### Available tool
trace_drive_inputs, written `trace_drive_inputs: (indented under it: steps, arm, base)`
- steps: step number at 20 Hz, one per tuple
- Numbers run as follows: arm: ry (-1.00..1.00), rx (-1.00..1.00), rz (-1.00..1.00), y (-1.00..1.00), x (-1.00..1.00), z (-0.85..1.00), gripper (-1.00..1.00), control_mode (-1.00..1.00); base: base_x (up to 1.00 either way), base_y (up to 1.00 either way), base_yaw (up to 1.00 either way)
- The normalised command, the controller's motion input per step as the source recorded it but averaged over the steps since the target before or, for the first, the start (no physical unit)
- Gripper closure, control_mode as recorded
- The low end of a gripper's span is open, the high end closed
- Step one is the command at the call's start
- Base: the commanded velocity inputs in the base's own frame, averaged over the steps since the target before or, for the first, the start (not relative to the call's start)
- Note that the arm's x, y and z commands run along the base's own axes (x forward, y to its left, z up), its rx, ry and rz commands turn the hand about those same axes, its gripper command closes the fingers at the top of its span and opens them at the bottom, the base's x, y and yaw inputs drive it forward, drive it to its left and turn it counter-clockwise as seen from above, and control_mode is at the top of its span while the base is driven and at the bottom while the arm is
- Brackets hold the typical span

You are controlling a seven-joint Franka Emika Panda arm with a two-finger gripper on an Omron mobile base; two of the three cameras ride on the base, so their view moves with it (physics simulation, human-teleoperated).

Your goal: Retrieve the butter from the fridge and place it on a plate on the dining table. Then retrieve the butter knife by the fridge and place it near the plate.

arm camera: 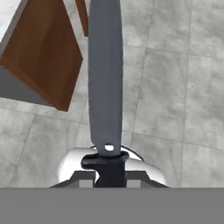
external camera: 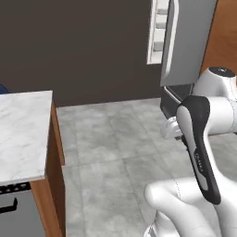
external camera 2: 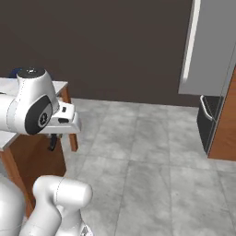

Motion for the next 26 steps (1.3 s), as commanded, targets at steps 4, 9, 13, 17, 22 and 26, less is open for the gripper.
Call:
trace_drive_inputs:
  steps: [4, 9, 13, 17, 22, 26]
  arm:
    - [0.00, 0.00, 0.00, 0.00, 0.00, 0.00, 1.00, 1.00]
    - [0.00, 0.00, 0.00, 0.00, 0.00, 0.00, 1.00, 1.00]
    - [0.00, 0.00, 0.00, 0.00, 0.00, 0.00, 1.00, 1.00]
    - [0.00, 0.00, 0.00, 0.00, 0.00, 0.00, 1.00, 1.00]
    - [0.00, 0.00, 0.00, 0.00, 0.00, 0.00, 1.00, 1.00]
    - [0.00, 0.00, 0.00, 0.00, 0.00, 0.00, 1.00, 1.00]
  base:
    - [0.83, -0.07, 0.00]
    - [1.00, 0.16, 0.00]
    - [1.00, 0.09, 0.00]
    - [1.00, 0.15, -0.03]
    - [1.00, 0.34, -0.05]
    - [1.00, 0.38, -0.06]
